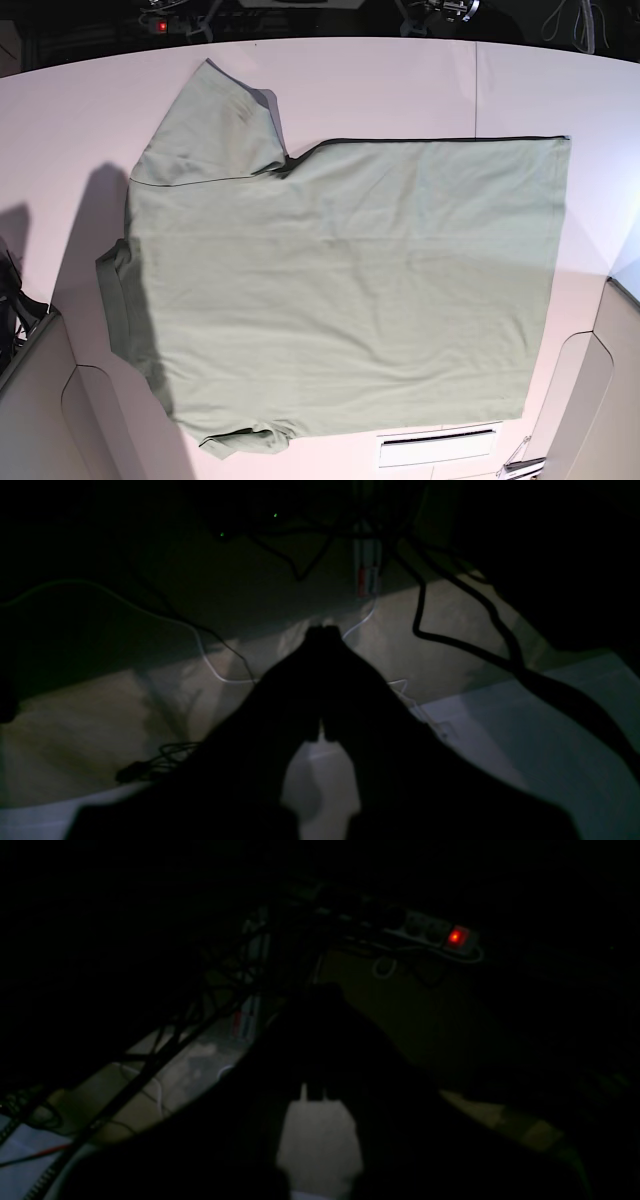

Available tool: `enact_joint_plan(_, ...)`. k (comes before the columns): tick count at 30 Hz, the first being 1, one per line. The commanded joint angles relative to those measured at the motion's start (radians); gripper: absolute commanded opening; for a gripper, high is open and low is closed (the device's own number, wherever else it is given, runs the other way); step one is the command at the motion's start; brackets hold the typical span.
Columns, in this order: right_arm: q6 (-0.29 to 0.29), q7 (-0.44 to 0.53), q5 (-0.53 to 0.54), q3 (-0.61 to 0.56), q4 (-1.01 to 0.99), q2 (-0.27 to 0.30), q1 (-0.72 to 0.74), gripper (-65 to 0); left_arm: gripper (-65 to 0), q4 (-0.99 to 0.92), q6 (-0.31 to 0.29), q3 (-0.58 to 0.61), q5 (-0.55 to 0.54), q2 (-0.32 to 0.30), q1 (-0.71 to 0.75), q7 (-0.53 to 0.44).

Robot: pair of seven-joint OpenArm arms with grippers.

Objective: Fold the T-shirt properly

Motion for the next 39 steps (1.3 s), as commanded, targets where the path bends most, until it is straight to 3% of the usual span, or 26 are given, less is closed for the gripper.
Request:
enact_joint_plan(1, 0.005, 0.007, -0.002, 0.0, 0.01, 0.005, -0.003, -65.0, -65.0, 0.016, -0.006, 0.001, 0.0, -0.004, 0.012, 0.005)
enact_joint_plan(39, 0.004, 0.007, -0.002, 0.0, 0.132, 0.005, -0.084, -65.0, -65.0, 0.058, -0.006, 0.001, 0.0, -0.004, 0.031, 0.004)
